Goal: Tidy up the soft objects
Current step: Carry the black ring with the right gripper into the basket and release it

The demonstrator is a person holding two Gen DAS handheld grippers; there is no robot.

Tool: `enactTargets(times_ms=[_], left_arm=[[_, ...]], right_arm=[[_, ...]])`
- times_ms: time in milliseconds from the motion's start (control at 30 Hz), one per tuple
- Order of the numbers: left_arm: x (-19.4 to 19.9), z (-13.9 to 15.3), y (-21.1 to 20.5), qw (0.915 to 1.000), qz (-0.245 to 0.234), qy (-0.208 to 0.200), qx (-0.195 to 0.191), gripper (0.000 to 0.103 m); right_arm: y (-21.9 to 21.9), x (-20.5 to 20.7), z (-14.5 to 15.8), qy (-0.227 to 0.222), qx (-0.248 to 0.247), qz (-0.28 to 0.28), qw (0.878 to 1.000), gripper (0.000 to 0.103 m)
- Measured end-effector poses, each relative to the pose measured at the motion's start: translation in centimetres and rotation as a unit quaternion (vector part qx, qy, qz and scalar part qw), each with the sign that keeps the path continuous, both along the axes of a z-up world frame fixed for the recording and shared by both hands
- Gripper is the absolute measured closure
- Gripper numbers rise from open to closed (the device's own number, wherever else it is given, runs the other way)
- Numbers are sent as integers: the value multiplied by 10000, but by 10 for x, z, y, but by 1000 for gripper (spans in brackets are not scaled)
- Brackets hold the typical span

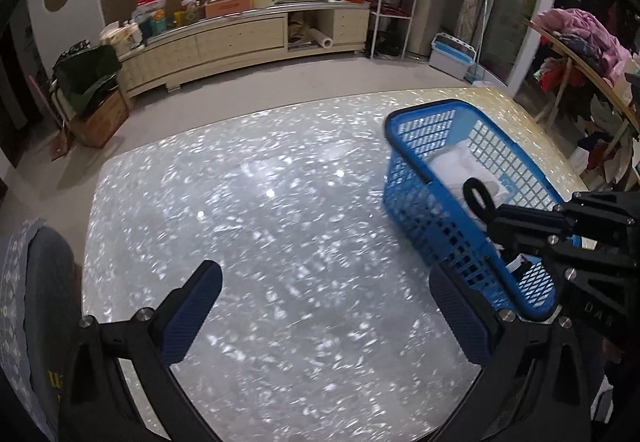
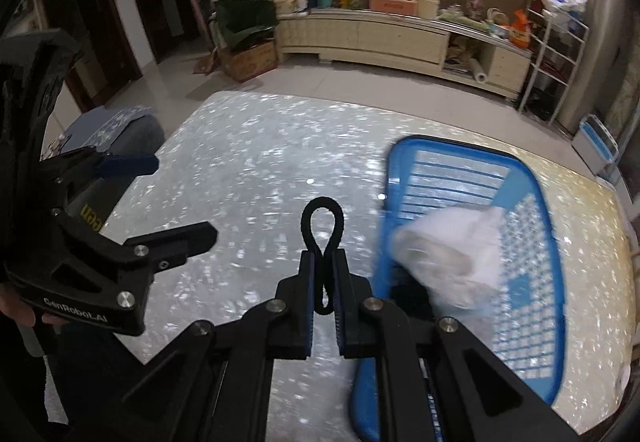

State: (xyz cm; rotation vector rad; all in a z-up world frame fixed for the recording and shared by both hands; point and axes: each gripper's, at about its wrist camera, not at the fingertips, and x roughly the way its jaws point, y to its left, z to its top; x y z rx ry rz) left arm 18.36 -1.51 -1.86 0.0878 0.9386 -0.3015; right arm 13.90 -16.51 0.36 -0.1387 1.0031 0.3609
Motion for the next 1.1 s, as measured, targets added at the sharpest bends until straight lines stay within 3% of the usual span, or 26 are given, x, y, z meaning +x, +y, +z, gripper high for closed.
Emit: enactTargets(times_ms=[367,633,1100], left_arm=[[23,-5,-58,9993,-366,48,77,0],[39,-18,-76,9983,-527,178,189,0],[48,-43,-83,9973,-577,425,184,0]], right_arm=[[-60,20,-5,86,-148,-577,9982,95],[-63,43,-28,480,-274,-575,9968,95],[-75,44,-73,1188,-194,-621,9908,95]])
